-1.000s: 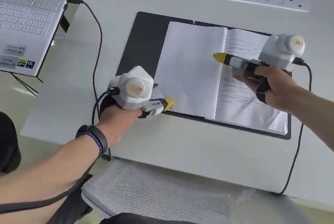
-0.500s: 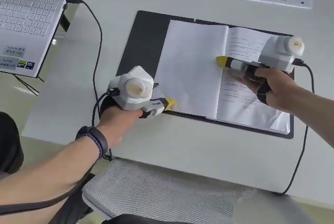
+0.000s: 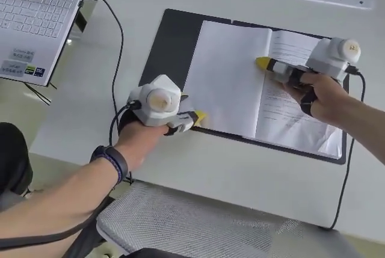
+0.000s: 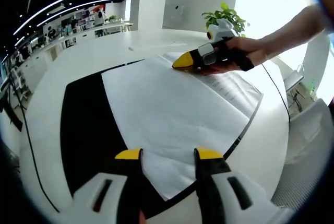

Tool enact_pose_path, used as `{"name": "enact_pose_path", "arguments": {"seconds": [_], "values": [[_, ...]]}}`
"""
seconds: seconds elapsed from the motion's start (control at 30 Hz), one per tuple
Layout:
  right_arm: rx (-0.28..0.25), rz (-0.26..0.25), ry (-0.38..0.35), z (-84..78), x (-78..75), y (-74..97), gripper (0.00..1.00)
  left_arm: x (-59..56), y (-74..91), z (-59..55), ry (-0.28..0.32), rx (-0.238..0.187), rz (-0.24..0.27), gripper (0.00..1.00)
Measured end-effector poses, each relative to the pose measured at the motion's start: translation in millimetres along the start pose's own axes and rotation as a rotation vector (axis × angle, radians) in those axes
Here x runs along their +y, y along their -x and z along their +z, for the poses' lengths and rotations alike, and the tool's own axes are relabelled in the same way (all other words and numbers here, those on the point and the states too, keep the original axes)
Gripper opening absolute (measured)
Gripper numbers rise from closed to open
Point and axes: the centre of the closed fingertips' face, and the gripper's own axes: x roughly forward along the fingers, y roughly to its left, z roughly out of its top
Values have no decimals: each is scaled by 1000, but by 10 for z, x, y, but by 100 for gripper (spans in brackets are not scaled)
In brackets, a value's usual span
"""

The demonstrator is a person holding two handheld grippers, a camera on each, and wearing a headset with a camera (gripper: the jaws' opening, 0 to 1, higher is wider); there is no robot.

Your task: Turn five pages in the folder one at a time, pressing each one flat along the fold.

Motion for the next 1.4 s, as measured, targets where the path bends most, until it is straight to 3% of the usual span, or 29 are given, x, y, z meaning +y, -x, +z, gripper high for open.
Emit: {"name": "enact_pose_path", "arguments": {"seconds": [0.2, 0.37, 0.5, 0.6, 0.77, 0.97, 1.4], "values": [[-76, -8, -70, 238, -196, -86, 0, -9, 5, 6, 7, -1, 1, 40], [-115, -9, -102, 340, -229, -121, 0, -6, 1, 7, 14, 0, 0, 40], [-189, -34, -164, 575, -440, -216, 0, 9, -12, 1, 13, 3, -2, 39], [-214, -49, -183, 699, -552, -279, 0, 18, -22, -5, 12, 6, -5, 39], [-225, -62, -204, 840, -671, -366, 0, 50, -56, -25, 13, 5, -4, 39], [-214, -72, -193, 901, -749, -428, 0, 49, -48, -18, 19, 4, -3, 38], [-198, -80, -164, 848, -690, -408, 0, 116, -133, -70, 23, 5, -5, 38]]}}
